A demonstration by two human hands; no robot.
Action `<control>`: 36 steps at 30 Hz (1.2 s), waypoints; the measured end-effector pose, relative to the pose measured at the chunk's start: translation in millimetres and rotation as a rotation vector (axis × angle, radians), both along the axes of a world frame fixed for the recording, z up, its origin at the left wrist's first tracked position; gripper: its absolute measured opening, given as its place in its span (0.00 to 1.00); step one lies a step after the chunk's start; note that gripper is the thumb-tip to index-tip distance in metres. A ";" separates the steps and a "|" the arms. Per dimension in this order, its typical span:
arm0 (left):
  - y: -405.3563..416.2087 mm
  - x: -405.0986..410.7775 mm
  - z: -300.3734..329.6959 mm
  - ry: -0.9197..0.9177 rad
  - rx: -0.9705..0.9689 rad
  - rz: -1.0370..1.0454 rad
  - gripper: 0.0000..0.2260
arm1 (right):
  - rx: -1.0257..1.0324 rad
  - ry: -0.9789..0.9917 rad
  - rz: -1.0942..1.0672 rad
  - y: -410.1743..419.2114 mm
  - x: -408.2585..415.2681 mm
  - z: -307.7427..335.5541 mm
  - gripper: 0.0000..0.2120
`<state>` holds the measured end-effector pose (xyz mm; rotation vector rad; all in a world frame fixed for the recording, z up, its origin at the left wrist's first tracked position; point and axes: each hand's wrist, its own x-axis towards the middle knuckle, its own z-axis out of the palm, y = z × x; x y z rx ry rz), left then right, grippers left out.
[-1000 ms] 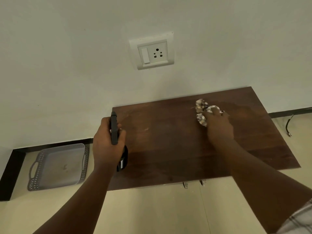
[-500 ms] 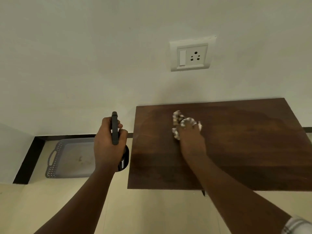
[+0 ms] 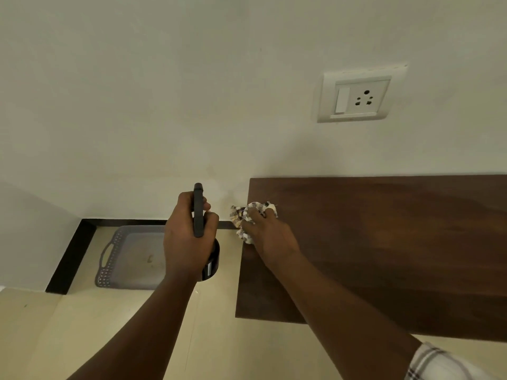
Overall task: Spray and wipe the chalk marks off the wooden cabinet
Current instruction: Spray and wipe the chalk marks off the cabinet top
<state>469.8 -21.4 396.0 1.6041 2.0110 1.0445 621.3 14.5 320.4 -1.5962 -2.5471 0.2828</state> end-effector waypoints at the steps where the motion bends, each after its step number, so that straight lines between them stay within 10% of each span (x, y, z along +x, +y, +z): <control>1: 3.2 -2.3 -0.1 0.006 0.006 -0.010 0.09 | 0.001 0.027 -0.011 9.3 0.1 1.7 0.20; 24: 2.3 95.4 -5.9 -0.024 0.043 -0.130 0.07 | -0.116 -0.150 -0.776 -20.9 317.5 9.5 0.19; 36: -42.0 138.5 -5.3 -0.069 0.022 -0.188 0.05 | -0.109 -0.124 -0.970 -110.8 320.2 12.3 0.16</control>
